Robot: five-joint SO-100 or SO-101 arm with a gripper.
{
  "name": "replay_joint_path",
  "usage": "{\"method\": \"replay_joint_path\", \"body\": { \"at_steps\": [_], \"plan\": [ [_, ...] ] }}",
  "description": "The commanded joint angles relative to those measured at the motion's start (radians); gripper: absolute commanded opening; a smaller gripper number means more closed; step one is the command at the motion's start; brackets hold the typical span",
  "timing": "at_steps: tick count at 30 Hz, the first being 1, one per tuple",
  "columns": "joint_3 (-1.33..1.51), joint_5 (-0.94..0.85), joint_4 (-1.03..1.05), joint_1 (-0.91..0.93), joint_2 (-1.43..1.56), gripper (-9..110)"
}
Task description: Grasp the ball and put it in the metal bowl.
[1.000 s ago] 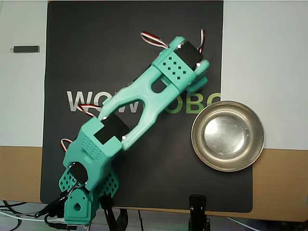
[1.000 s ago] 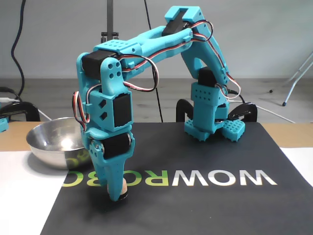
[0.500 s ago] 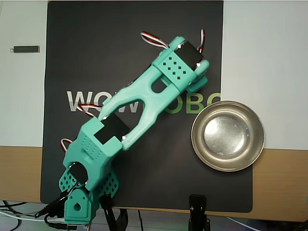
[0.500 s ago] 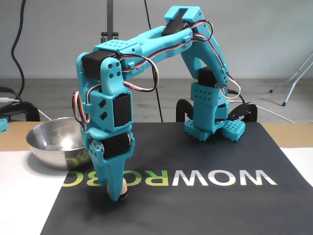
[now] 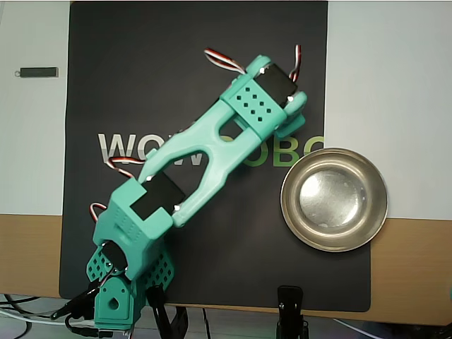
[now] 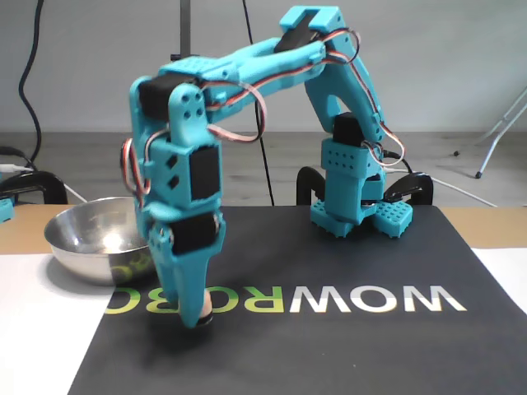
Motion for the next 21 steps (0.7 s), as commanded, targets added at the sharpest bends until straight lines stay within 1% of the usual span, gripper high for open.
{"method": "replay_joint_path", "body": {
  "at_steps": [1, 9, 16, 21],
  "plan": [
    [0.014, 0.002, 0.003, 0.000, 0.100, 28],
    [0.095, 0.003, 0.006, -0.005, 0.224, 28],
    [0.097, 0.003, 0.133, 0.005, 0.327, 28],
    [0.098, 0.003, 0.167, 0.026, 0.394, 28]
  ]
}}
